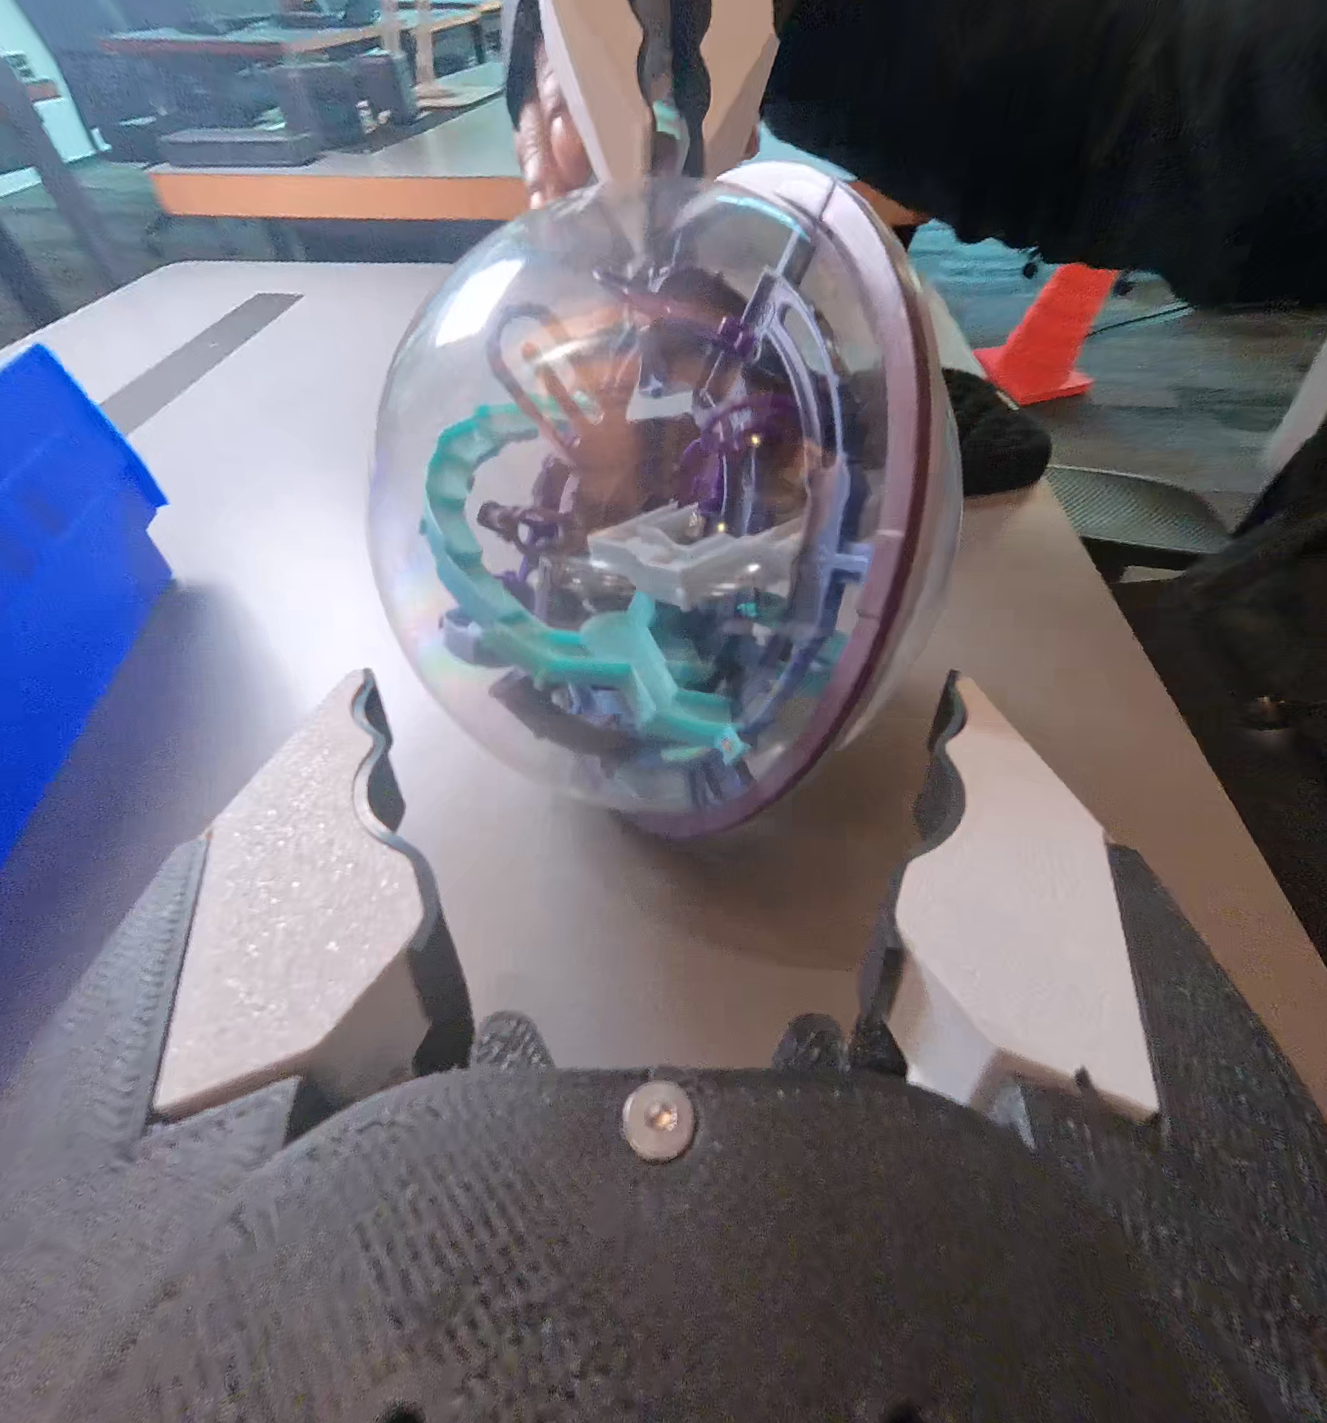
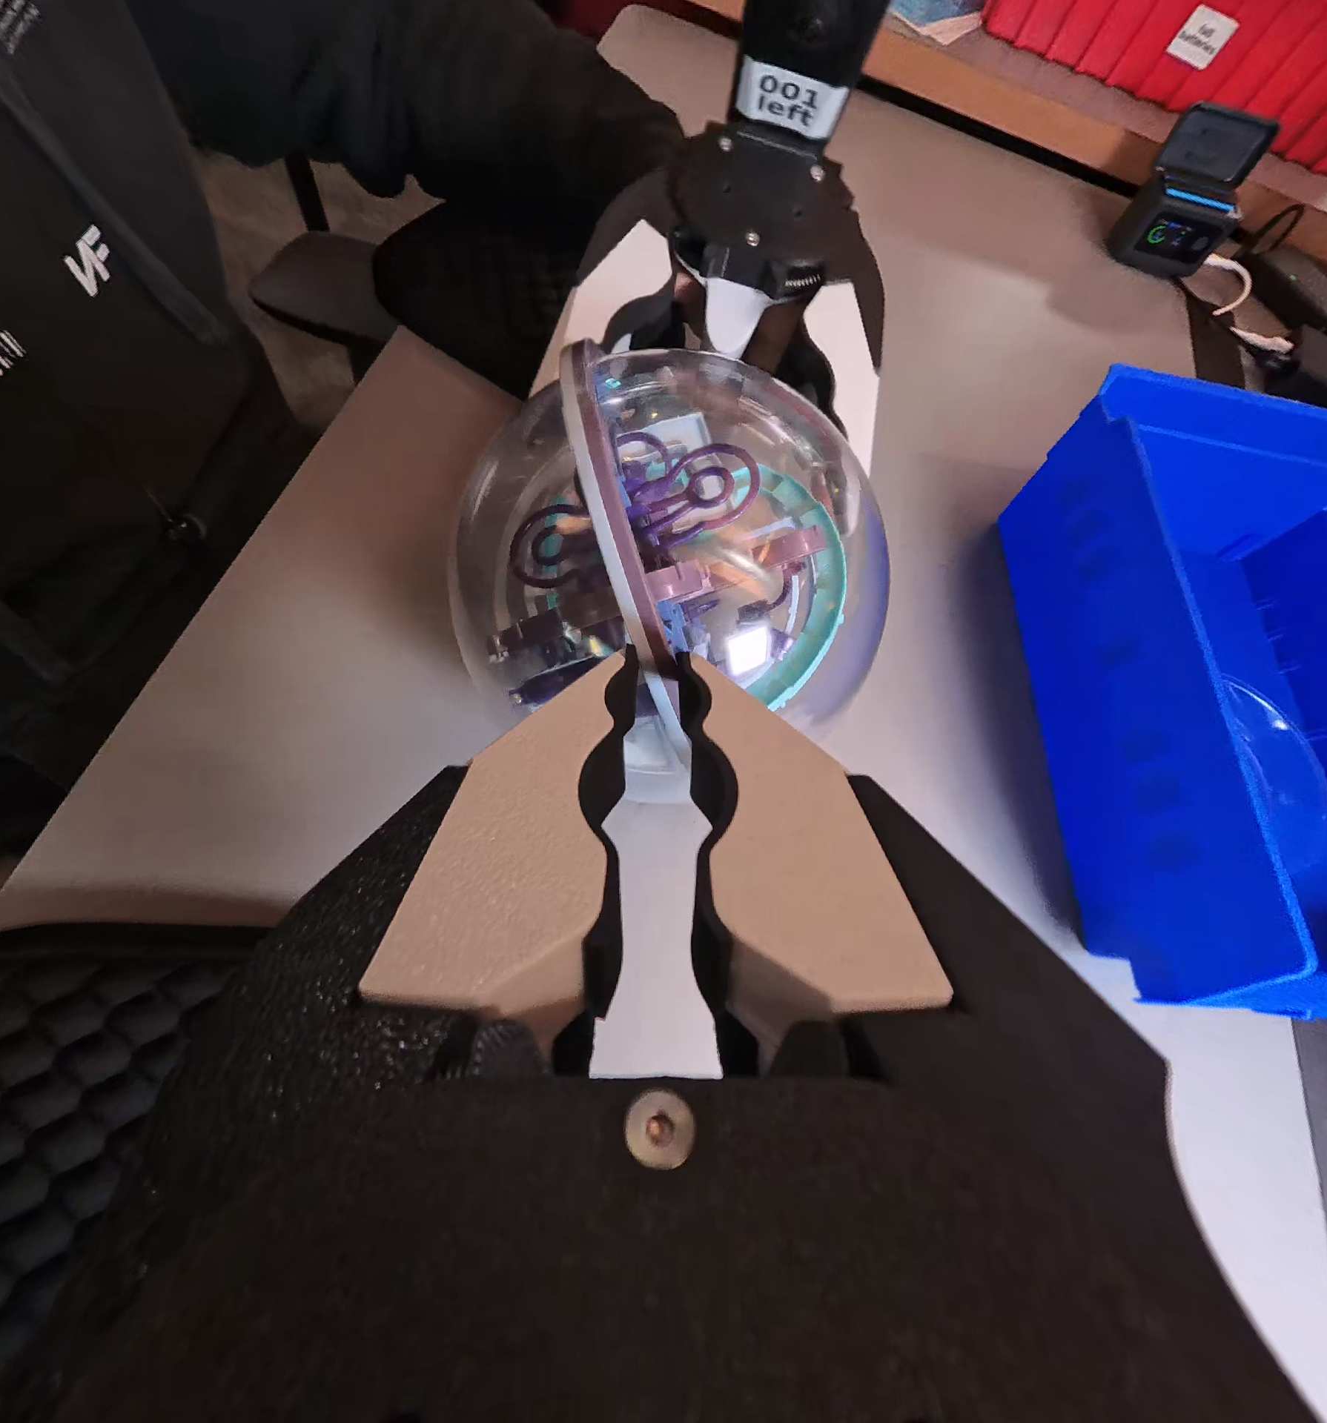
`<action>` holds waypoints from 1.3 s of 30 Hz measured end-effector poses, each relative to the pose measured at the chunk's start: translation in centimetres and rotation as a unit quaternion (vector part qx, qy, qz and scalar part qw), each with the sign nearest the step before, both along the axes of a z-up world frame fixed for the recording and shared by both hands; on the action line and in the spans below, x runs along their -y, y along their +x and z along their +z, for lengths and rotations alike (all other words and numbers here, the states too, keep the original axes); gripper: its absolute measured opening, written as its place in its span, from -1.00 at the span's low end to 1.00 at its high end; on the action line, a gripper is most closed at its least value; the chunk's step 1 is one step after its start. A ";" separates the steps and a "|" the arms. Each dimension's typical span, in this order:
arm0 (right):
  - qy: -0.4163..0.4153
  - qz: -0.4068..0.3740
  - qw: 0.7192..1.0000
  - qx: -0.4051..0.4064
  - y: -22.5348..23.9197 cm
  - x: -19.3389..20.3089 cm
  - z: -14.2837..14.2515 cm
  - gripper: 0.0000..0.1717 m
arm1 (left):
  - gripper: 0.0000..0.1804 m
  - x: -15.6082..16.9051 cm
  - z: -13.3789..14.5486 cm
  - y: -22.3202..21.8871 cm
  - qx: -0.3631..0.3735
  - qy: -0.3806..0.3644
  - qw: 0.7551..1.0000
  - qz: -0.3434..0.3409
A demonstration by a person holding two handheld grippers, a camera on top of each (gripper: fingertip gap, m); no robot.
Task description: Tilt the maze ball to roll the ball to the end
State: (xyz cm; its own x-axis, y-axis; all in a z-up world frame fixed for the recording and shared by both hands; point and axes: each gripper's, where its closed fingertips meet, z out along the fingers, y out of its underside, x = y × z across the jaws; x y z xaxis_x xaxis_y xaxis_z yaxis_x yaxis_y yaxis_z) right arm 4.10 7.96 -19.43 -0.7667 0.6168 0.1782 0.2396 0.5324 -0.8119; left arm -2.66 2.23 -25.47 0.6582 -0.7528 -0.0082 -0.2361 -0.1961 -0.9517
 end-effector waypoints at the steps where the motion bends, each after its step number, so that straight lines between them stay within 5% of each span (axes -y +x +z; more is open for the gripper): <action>1: -0.006 -0.004 1.000 -0.003 0.1 -0.1 -0.1 -0.91 | 0.44 0.0 0.0 -0.1 -0.001 0.003 1.000 0.011; 9: -0.061 -0.049 0.996 -0.044 0.9 -1.2 -0.6 -0.90 | 0.19 0.2 0.8 0.2 -0.025 0.050 0.997 0.054; 19: -0.105 -0.086 0.988 -0.069 2.2 -2.6 -1.6 -0.91 | -0.74 0.8 1.9 -0.9 -0.071 0.125 0.986 0.086; 24: -0.124 -0.099 0.984 -0.080 2.6 -2.9 -1.8 -0.90 | -0.93 0.7 2.2 -0.5 -0.085 0.141 0.984 0.068; 39: -0.153 -0.142 0.973 -0.099 3.8 -2.8 -3.6 -0.91 | -0.94 0.1 4.3 0.3 -0.093 0.125 0.987 0.037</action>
State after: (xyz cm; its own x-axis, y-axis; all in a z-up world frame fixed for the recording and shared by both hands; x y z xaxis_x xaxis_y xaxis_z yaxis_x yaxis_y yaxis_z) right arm 7.95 10.80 -23.02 -0.5267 0.8462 0.0804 0.1641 0.1940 -0.9672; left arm -2.40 2.08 -21.19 0.6809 -0.6615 -0.3144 -0.4057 0.0167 -0.9139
